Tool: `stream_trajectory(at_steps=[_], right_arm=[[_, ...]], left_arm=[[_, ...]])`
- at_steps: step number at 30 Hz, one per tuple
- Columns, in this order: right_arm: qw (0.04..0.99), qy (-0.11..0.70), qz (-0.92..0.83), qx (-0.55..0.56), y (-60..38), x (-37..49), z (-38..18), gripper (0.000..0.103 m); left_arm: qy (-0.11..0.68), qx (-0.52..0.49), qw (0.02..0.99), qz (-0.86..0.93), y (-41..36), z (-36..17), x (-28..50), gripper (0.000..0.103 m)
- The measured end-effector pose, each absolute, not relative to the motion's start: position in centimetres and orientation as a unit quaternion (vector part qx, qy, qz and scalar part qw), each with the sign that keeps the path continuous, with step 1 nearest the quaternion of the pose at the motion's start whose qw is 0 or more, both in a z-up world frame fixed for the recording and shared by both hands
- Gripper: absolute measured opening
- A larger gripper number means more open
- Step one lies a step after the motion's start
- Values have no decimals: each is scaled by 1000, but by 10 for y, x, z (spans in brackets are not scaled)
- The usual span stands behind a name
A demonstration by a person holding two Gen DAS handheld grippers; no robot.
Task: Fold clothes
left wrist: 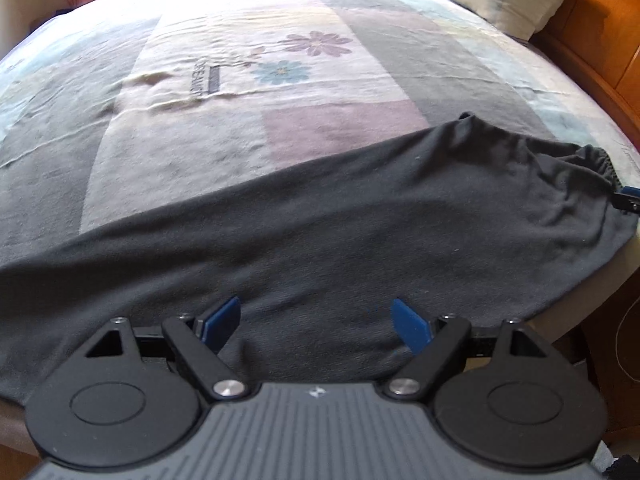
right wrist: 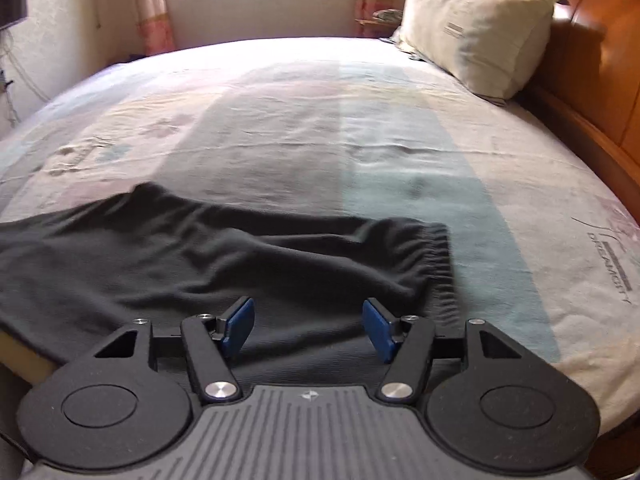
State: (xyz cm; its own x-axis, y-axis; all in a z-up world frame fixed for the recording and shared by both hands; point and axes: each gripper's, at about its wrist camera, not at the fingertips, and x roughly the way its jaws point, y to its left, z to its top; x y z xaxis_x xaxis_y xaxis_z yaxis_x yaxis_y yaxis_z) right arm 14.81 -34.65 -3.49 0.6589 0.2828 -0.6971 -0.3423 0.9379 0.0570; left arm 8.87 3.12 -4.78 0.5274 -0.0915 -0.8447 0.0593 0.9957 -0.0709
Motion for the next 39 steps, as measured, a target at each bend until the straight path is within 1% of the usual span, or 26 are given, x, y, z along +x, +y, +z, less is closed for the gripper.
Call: stream_trajectory(at_steps=[5,7,8,9,11,14,16,19,23,26,28,31,34,37,39], right_arm=[[894,369,247,-61,-276,137,-44,70],[889,370,257,-81,-254,133,-54,76],[888,374,250,-88,-249,131,-61,81],[888,378,244,-96,-244,129,-68,88],[888,381,238,-95,-243,125,-74,94],[890,380,235,-87,-247,119,-77,99],[890,379,236,-95,-244,117,-79,102],[892,379,228,-95,-241,116,-80,103],[894,375,227,-93,-243,113,-80,103],[893,376,232,-84,-249,110,-74,103],[897,353,261,-41,-263,113,-62,103],[912,315,264,-3,-280,135,-43,103],[916,323,237,28,-293,177,-37,103],[908,341,232,72,-310,205,-53,103],[903,364,217,69,-323,212,-68,103]], left_arm=[[470,16,879,-82,-11,-55,94,84],[480,21,873,-77,-18,-66,92,84],[487,23,870,-73,-21,-72,90,84],[482,24,873,-72,-23,-74,84,85],[488,22,869,-81,-24,-73,72,89],[504,22,858,-98,-22,-69,62,89],[490,6,865,-105,-17,-61,64,89],[460,-11,883,-89,-11,-55,72,89],[467,-23,882,-67,-9,-71,82,89],[475,-12,877,-73,-14,-78,78,96],[476,-11,876,-76,-14,-78,76,96],[478,-38,874,-73,-8,-76,80,96],[483,-54,871,-65,-8,-76,85,96],[488,-49,869,-63,-9,-75,84,97],[491,-49,868,-63,-8,-74,84,97]])
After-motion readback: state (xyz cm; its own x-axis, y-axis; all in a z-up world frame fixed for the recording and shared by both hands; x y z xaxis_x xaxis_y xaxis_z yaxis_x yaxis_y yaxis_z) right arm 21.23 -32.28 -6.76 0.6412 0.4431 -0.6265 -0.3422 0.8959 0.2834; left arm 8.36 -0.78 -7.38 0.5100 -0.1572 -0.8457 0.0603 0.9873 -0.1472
